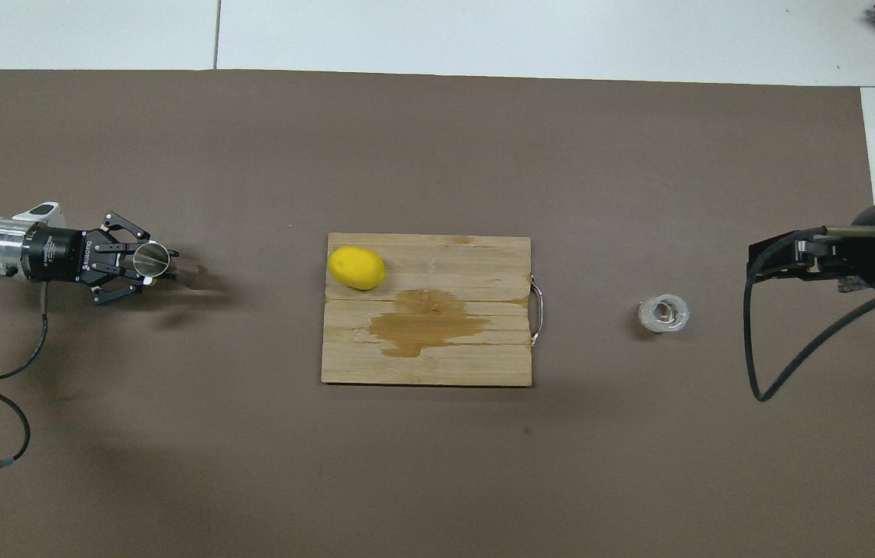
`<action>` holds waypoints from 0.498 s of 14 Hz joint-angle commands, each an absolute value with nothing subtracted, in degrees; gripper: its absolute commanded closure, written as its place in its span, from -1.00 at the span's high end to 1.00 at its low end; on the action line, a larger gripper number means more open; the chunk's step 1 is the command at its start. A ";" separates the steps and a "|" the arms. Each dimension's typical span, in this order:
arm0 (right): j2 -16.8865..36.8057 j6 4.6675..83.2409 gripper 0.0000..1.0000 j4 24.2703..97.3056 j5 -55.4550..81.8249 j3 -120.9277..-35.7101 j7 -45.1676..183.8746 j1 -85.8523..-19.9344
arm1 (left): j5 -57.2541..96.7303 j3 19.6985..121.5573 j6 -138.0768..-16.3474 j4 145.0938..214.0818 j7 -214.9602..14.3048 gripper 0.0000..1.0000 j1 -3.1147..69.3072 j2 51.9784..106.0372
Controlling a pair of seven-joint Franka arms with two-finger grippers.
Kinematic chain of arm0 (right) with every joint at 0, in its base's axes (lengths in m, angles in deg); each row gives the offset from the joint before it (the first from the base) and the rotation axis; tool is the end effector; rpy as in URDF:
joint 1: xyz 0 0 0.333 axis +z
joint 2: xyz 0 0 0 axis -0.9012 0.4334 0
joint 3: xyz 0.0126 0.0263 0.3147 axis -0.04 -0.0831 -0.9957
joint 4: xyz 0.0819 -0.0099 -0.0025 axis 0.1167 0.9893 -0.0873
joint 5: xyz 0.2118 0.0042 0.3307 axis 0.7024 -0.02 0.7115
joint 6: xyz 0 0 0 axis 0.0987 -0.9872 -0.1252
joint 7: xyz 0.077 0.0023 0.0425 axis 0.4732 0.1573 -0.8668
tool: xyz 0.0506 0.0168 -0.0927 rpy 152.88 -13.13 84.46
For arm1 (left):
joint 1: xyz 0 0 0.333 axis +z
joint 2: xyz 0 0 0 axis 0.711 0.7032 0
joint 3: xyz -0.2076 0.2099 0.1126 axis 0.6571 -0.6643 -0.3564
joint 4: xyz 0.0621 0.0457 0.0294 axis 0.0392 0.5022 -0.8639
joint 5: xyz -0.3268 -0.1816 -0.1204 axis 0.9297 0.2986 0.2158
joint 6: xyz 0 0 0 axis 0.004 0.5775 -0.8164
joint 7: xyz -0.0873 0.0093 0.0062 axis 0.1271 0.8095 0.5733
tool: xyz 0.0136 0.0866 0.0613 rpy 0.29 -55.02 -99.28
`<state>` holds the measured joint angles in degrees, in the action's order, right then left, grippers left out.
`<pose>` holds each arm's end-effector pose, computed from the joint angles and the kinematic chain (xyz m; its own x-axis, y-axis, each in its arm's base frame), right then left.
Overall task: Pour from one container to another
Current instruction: 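Lift the metal cup with the left gripper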
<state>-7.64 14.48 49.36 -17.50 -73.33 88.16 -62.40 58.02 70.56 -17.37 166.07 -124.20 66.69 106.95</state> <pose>0.5360 0.0390 0.6267 0.9928 -0.1149 -0.0328 -0.1147 -0.9934 0.0095 0.6074 0.0907 0.2471 0.0695 0.1434 -0.9872 0.9886 -0.1426 0.0489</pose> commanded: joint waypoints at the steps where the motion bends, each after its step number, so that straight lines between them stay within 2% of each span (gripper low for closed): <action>1: -8.81 14.51 1.00 50.64 -16.09 -73.14 87.81 -62.74 | 60.51 71.20 -16.35 166.72 -126.45 -0.96 66.58 105.87; 7: -8.81 14.51 1.00 50.64 -16.09 -73.14 87.81 -62.74 | 64.12 71.91 -18.10 168.04 -131.10 -1.00 63.78 102.18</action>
<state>-7.64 14.48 49.36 -17.50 -73.33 88.16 -62.40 62.61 72.69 -17.22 166.04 -128.44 65.67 105.30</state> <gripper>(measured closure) 0.000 0.692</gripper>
